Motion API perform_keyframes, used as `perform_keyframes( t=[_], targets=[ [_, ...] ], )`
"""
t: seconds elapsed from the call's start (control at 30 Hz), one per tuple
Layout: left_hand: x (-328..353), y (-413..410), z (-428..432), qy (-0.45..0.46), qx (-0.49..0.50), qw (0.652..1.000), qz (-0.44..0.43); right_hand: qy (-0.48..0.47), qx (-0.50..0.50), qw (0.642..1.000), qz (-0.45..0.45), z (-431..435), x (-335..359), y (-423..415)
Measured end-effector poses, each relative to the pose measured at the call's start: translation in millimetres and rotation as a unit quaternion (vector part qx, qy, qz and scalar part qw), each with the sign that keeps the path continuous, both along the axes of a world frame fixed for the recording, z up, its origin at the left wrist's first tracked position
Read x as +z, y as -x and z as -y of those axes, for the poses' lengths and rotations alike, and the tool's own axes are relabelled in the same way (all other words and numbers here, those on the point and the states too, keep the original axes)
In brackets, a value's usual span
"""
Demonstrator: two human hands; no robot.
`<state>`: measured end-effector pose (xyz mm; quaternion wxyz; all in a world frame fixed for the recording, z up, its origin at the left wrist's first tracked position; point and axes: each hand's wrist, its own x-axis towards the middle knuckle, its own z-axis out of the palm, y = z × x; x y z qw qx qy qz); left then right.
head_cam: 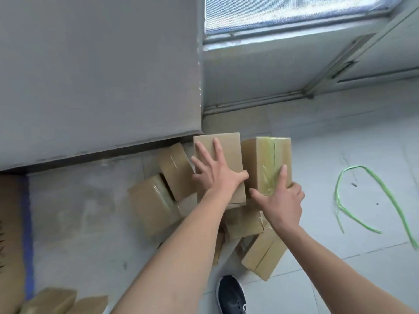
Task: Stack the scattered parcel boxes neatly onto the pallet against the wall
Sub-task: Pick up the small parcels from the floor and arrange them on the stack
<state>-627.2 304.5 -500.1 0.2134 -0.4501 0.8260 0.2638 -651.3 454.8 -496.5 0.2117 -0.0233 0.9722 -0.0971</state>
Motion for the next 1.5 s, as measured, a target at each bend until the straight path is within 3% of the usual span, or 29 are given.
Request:
perform_keyframes(
  t=[0.3, 0.63, 1.0, 1.23, 1.5],
  targets=[
    [157.0, -203.6, 76.8, 0.035, 0.137, 0.989, 0.037, 0.016, 0.19, 0.981, 0.045, 100.5, 147.6, -131.0],
    [274.0, -566.1, 169.2, 0.094, 0.382, 0.917, 0.069, 0.038, 0.425, 0.901, 0.078, 263.0, 241.3, -409.4],
    [292.9, -954.4, 245.5, 0.117, 0.447, 0.879, 0.116, 0.029, 0.533, 0.84, 0.098, 384.9, 261.0, -766.8],
    [290.0, -1082.7, 331.4, 0.09, 0.469, 0.869, 0.126, -0.002, 0.568, 0.82, 0.073, 469.6, 258.0, -895.6],
    [239.9, -1216.6, 506.5, 0.062, 0.546, 0.824, 0.134, -0.014, 0.685, 0.727, 0.053, 628.7, 214.0, -1004.1]
  ],
)
